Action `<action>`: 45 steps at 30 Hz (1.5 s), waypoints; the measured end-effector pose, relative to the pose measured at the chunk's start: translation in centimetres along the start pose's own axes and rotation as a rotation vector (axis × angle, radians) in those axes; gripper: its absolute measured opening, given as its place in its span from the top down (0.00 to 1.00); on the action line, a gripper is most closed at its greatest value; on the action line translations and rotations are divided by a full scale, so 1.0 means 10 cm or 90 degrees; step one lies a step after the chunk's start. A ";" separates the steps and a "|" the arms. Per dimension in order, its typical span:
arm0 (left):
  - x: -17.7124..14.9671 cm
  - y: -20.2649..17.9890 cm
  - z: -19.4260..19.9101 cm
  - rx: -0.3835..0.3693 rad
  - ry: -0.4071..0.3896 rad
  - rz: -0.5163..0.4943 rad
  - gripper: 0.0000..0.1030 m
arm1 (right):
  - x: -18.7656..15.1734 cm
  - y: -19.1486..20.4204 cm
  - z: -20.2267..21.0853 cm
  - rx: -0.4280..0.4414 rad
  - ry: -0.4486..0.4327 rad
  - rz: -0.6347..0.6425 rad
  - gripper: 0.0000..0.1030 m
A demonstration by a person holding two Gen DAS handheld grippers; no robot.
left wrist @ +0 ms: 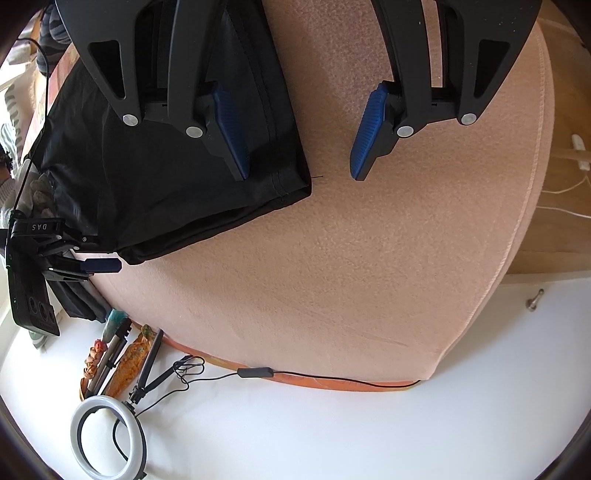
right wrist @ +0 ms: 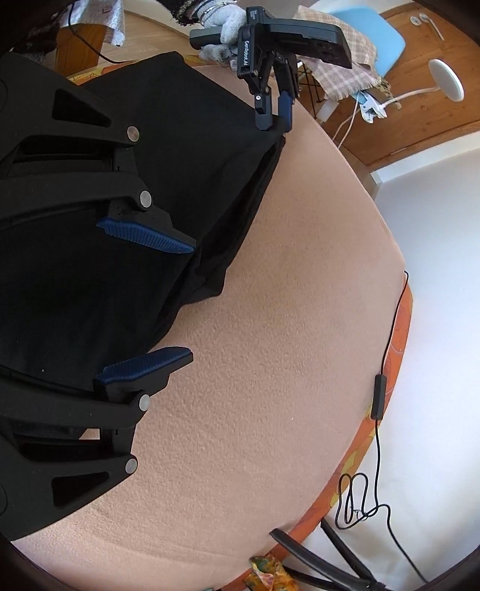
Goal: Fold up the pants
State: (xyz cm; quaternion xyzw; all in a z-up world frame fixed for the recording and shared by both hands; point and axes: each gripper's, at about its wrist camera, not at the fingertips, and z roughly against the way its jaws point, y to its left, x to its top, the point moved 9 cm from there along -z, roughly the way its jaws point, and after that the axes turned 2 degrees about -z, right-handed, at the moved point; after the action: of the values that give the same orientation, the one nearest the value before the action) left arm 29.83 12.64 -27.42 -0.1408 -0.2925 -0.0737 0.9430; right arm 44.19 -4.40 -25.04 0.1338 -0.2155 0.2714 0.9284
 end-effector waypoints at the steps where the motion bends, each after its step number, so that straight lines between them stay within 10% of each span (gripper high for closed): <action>1: 0.00 0.00 0.00 -0.001 -0.002 -0.001 0.46 | -0.02 0.02 -0.03 -0.015 0.005 0.016 0.48; 6: 0.03 -0.02 -0.02 -0.009 -0.012 -0.001 0.52 | -0.06 0.03 -0.16 -0.025 0.031 0.021 0.78; 8: 0.03 -0.05 -0.02 -0.010 -0.014 -0.014 0.71 | -0.05 0.06 -0.14 -0.030 0.025 0.034 0.88; 12: 0.07 -0.10 -0.02 0.000 -0.031 -0.031 0.95 | 0.00 0.11 -0.02 -0.055 0.014 0.074 0.93; 19: 0.15 0.02 -0.11 0.067 -0.029 -0.039 0.95 | 0.15 -0.10 -0.13 -0.075 0.026 0.059 0.93; 28: 0.14 0.00 0.42 0.068 -0.059 -0.026 0.95 | -0.09 -0.36 0.87 -0.074 -0.060 -0.031 0.67; 38: -0.47 -0.93 0.78 -0.031 -0.038 -0.105 0.75 | -1.47 -0.71 1.72 -0.141 -0.053 -0.147 0.65; 45: -0.82 -1.08 0.69 -0.041 0.000 -0.133 0.64 | -2.19 -1.20 2.04 -0.154 -0.089 -0.333 0.42</action>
State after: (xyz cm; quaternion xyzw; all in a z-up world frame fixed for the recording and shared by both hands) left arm 17.04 4.95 -24.24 -0.1398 -0.3030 -0.1807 0.9252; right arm 27.62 -31.44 -19.22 0.0913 -0.2683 -0.0148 0.9589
